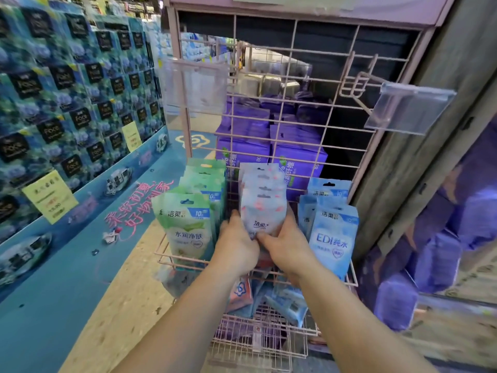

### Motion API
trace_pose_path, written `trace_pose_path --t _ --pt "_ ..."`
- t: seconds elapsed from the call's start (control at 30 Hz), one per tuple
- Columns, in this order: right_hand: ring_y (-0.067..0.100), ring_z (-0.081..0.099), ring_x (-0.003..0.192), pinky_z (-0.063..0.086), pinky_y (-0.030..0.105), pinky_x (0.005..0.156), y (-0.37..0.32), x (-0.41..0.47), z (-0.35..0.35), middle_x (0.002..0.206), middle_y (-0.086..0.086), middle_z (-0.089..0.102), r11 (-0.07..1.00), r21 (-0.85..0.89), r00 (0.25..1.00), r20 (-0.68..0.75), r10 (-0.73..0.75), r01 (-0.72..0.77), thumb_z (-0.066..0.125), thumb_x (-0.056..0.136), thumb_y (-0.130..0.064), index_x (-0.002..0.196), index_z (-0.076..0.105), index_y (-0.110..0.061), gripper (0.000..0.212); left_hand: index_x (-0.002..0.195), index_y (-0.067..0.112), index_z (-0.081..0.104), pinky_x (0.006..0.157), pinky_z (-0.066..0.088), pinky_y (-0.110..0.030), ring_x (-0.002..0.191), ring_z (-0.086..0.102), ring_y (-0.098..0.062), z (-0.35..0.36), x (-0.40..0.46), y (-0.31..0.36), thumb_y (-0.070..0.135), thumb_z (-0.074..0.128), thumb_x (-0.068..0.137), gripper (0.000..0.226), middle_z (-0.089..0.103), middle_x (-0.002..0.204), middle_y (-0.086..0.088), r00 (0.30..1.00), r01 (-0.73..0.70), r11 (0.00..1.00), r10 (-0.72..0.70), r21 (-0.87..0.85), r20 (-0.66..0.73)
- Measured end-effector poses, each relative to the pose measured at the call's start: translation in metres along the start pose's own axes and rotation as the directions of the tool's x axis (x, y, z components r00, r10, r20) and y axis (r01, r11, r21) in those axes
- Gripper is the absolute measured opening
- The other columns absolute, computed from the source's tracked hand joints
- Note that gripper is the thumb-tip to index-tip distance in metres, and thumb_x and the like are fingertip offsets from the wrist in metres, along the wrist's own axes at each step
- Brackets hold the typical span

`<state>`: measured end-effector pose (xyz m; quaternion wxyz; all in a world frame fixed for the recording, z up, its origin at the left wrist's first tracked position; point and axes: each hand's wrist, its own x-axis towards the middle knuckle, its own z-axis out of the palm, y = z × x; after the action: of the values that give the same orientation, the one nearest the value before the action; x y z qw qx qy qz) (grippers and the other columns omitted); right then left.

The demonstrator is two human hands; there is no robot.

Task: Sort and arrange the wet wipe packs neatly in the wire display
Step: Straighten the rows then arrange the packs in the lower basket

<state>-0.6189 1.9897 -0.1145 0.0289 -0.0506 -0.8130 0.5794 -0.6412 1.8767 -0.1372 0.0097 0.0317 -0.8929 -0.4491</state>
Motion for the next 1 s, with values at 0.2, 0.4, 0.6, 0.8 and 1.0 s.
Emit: trace_pose_path --t 0.2,0.4,0.6,0.8,1.0 --pt "0.014 0.059 0.114 0.050 0.038 0.098 -0.001 -0.004 0.002 0.128 -0.005 0.060 0.998 -0.003 0.998 0.001 0.058 -0.058 0.065 0.078 -0.013 0.143 0.023 -0.030 0.079 0.149 0.007 0.014 0.104 0.042 -0.034 0.126 0.052 -0.028 -0.013 -0.022 0.017 0.018 0.062 0.083 0.083 0.051 0.140 -0.013 0.998 0.034 0.998 -0.031 -0.054 0.050" --pt "-0.008 0.040 0.128 0.033 0.024 0.108 -0.004 -0.061 0.003 0.137 -0.029 0.041 0.989 -0.012 0.976 -0.166 -0.144 0.144 0.061 0.087 -0.016 0.139 0.032 -0.040 0.064 0.104 0.029 0.069 0.085 0.048 -0.018 0.094 0.063 0.004 -0.058 -0.084 -0.016 0.017 0.068 0.083 0.024 0.071 0.102 0.018 0.975 -0.187 0.970 0.164 -0.153 -0.152" --pt "0.006 0.042 0.132 0.034 0.030 0.112 -0.018 -0.057 0.049 0.145 -0.007 0.043 0.966 -0.218 0.986 0.118 -0.115 0.138 0.058 0.090 -0.019 0.146 0.028 -0.025 0.064 0.143 0.019 0.034 0.102 0.041 -0.040 0.124 0.048 -0.014 -0.115 -0.047 -0.065 0.032 0.077 0.072 0.084 0.046 0.144 0.001 0.939 0.143 0.903 -0.253 -0.405 -0.233" --pt "0.016 0.051 0.125 0.036 0.018 0.094 -0.036 -0.042 0.078 0.140 -0.005 0.050 0.935 -0.339 0.987 0.150 -0.057 0.105 0.054 0.091 -0.022 0.150 0.007 -0.027 0.076 0.127 0.050 0.045 0.099 0.041 -0.015 0.116 0.052 0.011 -0.119 -0.030 -0.062 0.014 0.075 0.068 0.074 0.056 0.122 0.037 0.976 -0.206 0.930 0.219 -0.304 0.010" --pt "0.021 0.055 0.077 0.040 0.028 0.066 -0.046 -0.043 0.088 0.105 0.002 0.062 0.906 -0.398 0.988 0.107 -0.111 0.145 0.041 0.096 -0.018 0.148 -0.006 -0.039 0.073 0.149 0.036 0.022 0.097 0.051 -0.034 0.112 0.061 0.000 -0.117 -0.016 -0.075 0.005 0.070 0.077 0.092 0.061 0.127 0.017 0.981 -0.189 0.928 0.189 -0.322 -0.034"
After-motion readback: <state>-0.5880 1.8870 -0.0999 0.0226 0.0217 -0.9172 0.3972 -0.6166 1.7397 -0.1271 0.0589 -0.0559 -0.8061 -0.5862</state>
